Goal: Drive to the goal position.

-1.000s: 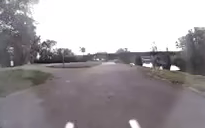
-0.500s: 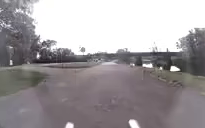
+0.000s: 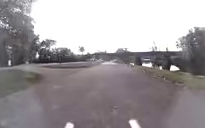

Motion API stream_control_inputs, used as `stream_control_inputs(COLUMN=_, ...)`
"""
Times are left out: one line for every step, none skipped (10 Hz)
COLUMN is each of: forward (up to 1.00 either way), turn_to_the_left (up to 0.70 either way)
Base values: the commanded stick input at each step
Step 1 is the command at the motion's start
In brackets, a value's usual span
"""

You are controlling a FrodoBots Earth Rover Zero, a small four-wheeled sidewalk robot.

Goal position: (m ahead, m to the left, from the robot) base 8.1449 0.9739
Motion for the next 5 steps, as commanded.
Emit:
stream_control_inputs(forward=0.7, turn_to_the_left=0.0)
stream_control_inputs(forward=0.7, turn_to_the_left=0.0)
stream_control_inputs(forward=0.7, turn_to_the_left=0.0)
stream_control_inputs(forward=0.7, turn_to_the_left=0.0)
stream_control_inputs(forward=0.7, turn_to_the_left=0.0)
